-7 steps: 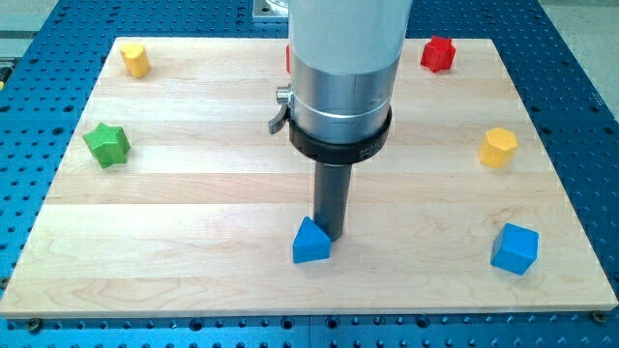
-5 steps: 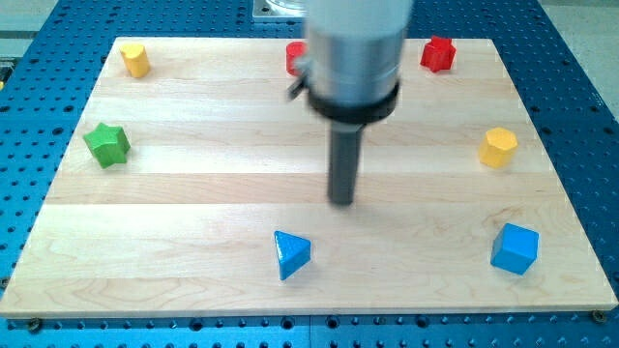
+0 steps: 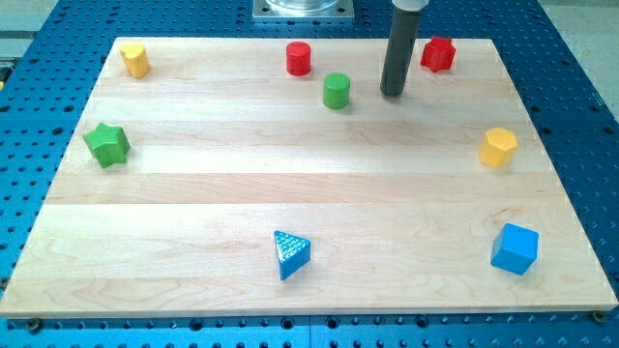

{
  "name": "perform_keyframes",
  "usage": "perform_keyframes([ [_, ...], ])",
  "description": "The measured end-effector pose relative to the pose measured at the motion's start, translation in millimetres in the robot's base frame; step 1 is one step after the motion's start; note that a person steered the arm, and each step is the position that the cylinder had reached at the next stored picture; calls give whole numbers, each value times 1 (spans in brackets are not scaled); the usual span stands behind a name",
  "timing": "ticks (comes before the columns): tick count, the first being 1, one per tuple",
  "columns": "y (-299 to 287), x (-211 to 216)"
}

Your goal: Push the green circle to the bottom left corner of the board

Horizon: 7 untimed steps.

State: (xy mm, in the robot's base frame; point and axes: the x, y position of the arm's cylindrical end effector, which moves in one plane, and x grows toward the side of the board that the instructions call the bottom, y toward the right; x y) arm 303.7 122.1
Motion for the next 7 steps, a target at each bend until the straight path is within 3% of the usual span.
perform_keyframes([
  [1, -5, -8],
  [4, -167, 49],
  [5, -141, 40],
  [6, -184, 88],
  [7, -278, 142],
])
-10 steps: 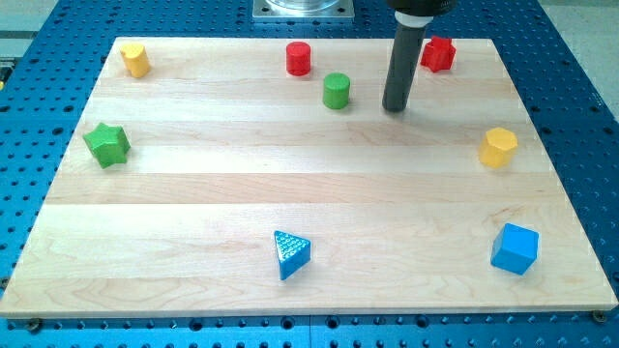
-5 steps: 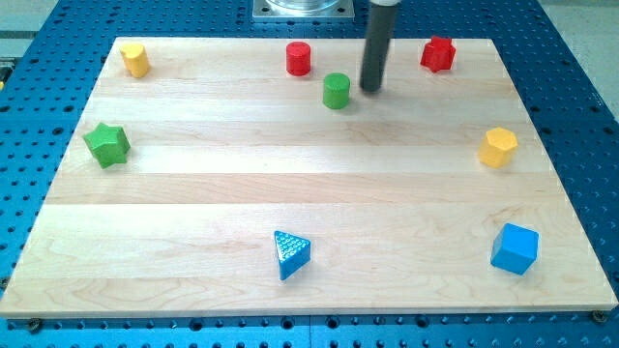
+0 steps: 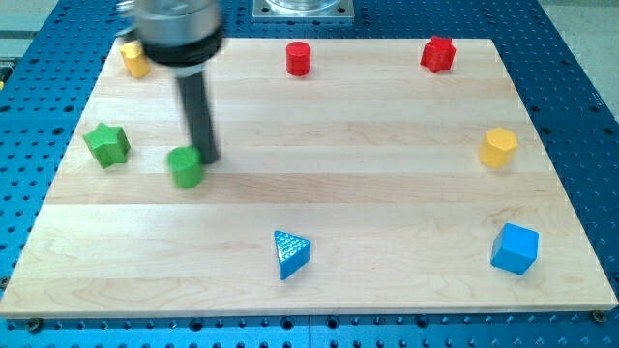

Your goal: Push the green circle to the bottom left corner of the board

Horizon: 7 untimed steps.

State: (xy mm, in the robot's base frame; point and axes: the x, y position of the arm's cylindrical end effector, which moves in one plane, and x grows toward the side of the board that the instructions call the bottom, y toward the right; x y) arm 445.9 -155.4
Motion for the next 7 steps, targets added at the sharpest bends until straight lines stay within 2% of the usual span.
perform_keyframes([
  [1, -31, 31],
  [2, -36, 64],
  [3, 5, 58],
  [4, 0, 86],
  [5, -59, 94],
  [6, -64, 78],
  [7, -95, 103],
])
